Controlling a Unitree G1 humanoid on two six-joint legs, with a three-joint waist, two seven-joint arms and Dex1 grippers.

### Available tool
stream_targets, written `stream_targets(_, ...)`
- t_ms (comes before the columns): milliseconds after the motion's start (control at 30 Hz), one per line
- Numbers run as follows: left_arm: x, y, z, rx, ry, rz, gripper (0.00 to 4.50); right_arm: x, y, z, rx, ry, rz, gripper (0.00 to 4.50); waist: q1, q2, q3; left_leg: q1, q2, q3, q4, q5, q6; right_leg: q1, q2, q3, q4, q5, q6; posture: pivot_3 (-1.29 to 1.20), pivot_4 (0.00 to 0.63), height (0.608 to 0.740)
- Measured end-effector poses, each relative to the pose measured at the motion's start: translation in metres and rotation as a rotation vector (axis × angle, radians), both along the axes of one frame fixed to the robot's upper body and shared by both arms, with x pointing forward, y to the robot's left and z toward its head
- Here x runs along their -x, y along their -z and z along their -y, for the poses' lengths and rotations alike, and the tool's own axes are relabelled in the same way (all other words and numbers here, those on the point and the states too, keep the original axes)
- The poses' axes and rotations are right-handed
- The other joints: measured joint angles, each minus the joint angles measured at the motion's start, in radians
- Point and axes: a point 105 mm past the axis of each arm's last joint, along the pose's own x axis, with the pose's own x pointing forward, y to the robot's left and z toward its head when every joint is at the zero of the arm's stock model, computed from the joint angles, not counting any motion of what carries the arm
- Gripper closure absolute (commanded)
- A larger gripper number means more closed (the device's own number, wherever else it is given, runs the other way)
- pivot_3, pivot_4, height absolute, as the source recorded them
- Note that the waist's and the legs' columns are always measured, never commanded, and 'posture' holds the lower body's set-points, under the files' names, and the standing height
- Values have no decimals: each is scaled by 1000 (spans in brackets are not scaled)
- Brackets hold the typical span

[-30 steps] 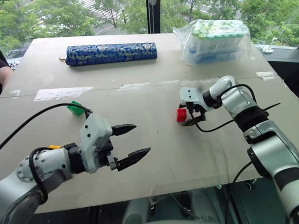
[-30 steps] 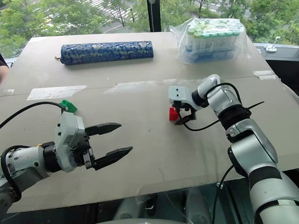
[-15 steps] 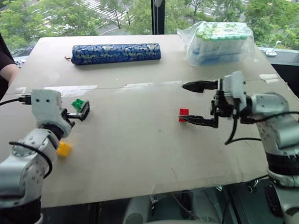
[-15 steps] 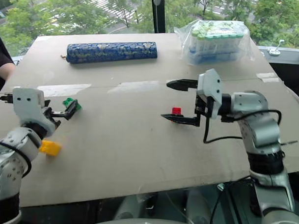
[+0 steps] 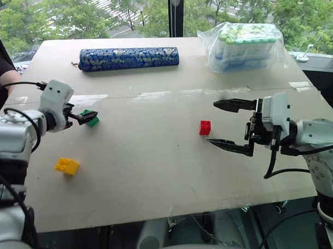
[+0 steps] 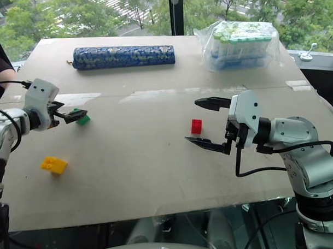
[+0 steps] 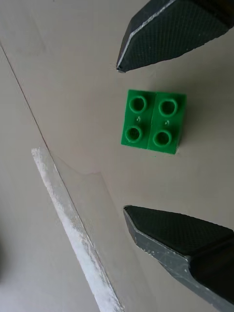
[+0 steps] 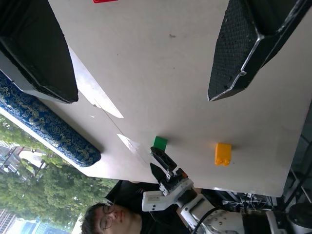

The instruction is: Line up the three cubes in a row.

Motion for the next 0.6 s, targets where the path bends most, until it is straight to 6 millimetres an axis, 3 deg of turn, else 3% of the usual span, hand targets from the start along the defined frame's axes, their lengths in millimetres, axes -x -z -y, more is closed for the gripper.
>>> stream_targets(100,-6,9,-7,-26,39,-75,1298,4,-2,1,11,4,11,0,0,-3,0,-1,0,0,0,2,4,0,0,0,0,0,0,0,150,740)
stream_targets(200,-9,13,-8,-49,74,-119,2942,6,-1,3,26,13,11,0,0,-4,1,-1,0,0,1,2,4,0,0,0,0,0,0,0,150,740)
stream_targets(233,-11,12,-5,-45,102,-123,3216,6,-1,3,29,19,9,0,0,-4,1,-1,0,0,1,2,4,0,-1,0,0,0,0,0,150,740)
stream_targets(400,-8,13,8,-10,221,-140,3169,8,-1,5,35,33,12,0,-1,-5,1,-2,1,0,1,1,3,-1,-6,-1,0,0,0,0,150,740)
stream_targets(567,11,-3,63,114,563,-154,3169,9,1,9,37,63,2,0,-1,-5,1,-5,1,-1,3,1,2,-3,-11,-1,0,0,0,0,150,740)
stream_targets(600,17,-7,83,94,666,-163,3169,10,2,12,36,83,-1,0,1,-5,1,-7,0,-2,3,1,3,-3,-12,-3,0,0,0,0,150,740)
